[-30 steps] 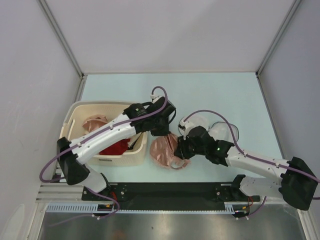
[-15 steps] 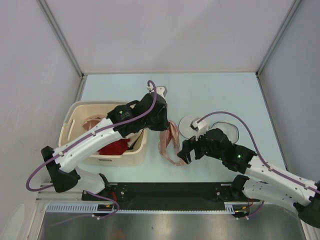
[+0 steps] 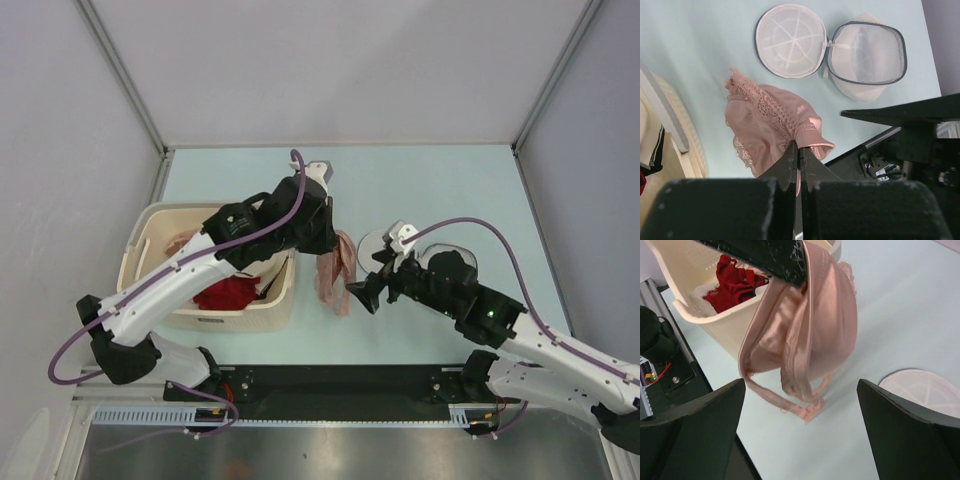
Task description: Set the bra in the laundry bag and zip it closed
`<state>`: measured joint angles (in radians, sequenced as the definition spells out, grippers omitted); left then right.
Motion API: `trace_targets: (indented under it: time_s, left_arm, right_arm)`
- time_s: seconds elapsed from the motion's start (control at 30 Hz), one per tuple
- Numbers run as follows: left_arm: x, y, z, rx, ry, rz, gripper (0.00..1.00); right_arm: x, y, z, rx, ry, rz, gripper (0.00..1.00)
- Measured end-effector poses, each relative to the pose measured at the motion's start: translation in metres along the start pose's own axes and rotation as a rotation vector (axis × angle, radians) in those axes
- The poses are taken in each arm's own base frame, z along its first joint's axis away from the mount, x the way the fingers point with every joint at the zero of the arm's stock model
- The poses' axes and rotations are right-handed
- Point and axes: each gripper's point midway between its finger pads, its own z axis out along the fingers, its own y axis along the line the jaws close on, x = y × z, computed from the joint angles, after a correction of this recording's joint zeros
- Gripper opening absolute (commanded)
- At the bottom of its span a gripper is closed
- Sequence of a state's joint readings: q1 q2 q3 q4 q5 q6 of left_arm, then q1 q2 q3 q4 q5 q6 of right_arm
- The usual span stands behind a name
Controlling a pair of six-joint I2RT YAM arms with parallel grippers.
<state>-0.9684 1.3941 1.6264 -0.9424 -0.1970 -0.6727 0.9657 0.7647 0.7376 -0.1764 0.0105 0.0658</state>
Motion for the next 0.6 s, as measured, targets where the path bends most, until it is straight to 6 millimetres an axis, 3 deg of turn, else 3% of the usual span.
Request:
trace_targets:
  time_s: [0.23, 0.6]
  left_arm:
    - [-0.005, -0.003, 0.0, -0.014, 0.005, -0.017, 0.0]
    - [-0.021, -0.009, -0.003, -0.033, -0.016, -0.036, 0.0]
  right_arm:
    - [-0.004, 0.008, 0.032, -0.035, -0.026, -0.02, 1.0]
    - [-0.027, 0.015, 0.036, -0.014, -0.131, 0.083, 1.0]
